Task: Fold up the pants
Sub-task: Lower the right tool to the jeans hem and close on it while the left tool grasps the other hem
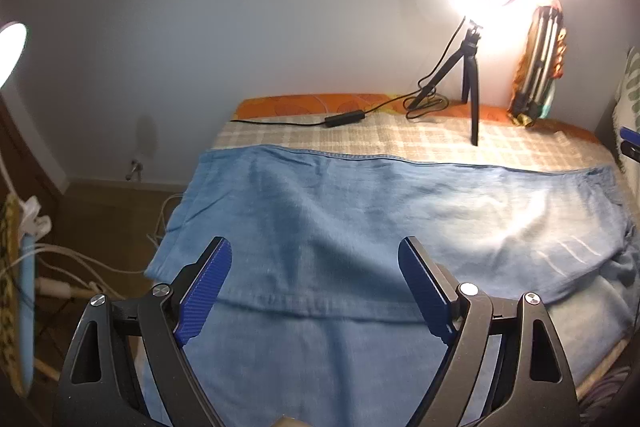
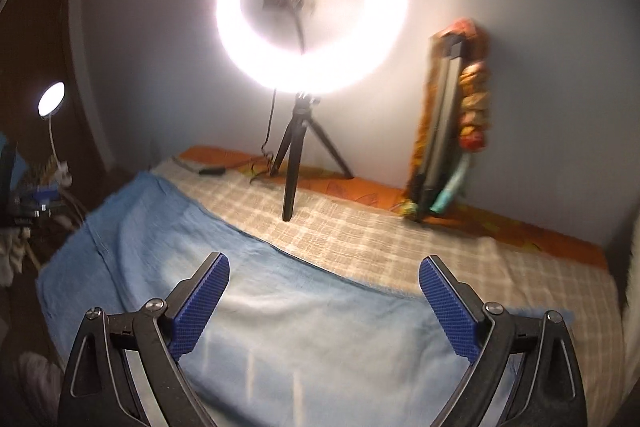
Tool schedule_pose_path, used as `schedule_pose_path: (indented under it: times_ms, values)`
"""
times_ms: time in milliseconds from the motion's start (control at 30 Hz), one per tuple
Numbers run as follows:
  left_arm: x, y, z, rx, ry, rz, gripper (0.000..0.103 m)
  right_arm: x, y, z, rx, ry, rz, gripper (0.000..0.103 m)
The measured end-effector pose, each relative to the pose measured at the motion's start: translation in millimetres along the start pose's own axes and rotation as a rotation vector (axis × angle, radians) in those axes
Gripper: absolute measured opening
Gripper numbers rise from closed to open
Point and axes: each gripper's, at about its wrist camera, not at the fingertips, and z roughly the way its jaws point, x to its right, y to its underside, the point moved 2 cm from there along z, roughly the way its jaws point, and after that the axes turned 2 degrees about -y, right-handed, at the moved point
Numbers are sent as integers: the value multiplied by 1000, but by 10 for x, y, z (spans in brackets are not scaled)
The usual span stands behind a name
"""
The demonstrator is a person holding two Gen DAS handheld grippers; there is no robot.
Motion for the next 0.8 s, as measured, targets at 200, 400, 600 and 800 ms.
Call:
schedule_pose_path:
  times_ms: [200, 400, 600, 800]
  values:
    - [-20, -106, 587, -76, -5, -7, 80, -69, -23, 904, -155, -123, -50, 80]
    - [-47, -43, 1052, -143, -20, 6, 72, -250, 82, 1740, -270, -217, -83, 77]
    - [-115, 38, 1331, -182, -24, -11, 69, -379, 99, 2151, -307, -256, -112, 77]
    - [-215, 102, 1481, -218, -17, -62, 69, -456, 157, 2405, -372, -238, -163, 84]
